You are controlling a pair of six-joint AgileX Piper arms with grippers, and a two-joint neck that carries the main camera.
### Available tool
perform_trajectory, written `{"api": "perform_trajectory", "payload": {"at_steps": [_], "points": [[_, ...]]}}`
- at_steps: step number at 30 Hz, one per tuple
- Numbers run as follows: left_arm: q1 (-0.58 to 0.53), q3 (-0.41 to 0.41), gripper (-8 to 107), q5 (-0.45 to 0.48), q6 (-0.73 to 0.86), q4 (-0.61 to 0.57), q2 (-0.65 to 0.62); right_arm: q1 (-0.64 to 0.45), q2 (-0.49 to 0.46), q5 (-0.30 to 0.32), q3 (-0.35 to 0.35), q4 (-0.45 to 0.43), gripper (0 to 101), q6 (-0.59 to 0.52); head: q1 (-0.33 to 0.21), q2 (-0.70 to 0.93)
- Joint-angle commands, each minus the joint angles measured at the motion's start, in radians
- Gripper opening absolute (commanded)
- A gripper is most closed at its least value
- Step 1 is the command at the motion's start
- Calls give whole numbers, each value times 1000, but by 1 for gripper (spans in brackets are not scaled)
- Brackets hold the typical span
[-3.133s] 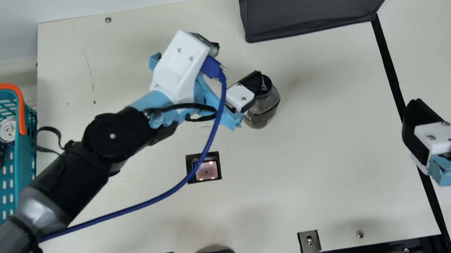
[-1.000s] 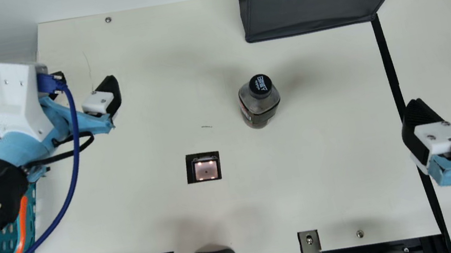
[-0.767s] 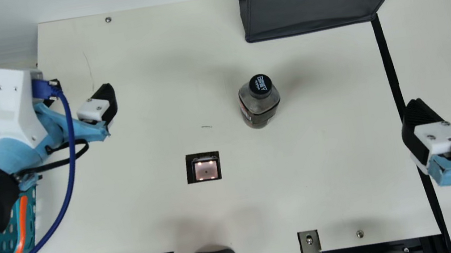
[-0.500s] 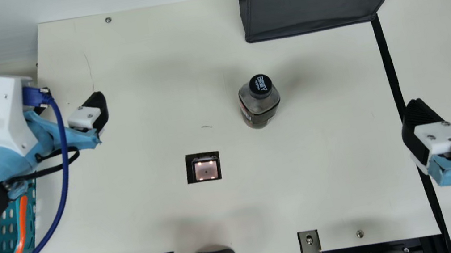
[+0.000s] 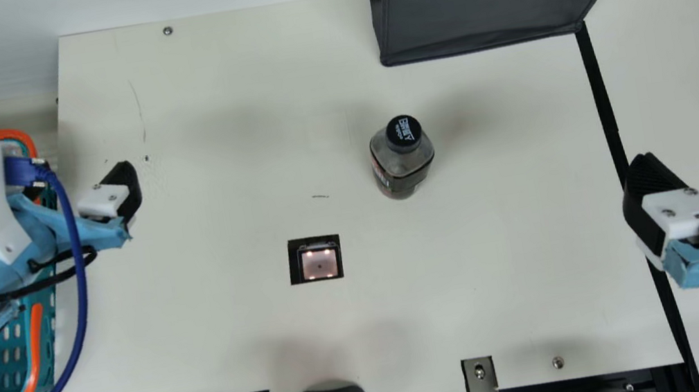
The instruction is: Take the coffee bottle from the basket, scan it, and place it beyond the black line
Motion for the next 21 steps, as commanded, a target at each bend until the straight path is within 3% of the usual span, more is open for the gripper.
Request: {"api": "perform_trajectory", "payload": {"at_steps": [1,21], "points": [[7,6,90,4,-1,1,-7,0,0,0,0,0,91,0,-27,2],[70,85,90,52,-73,46,-121,0,0,0,0,0,91,0,-27,2]]}}
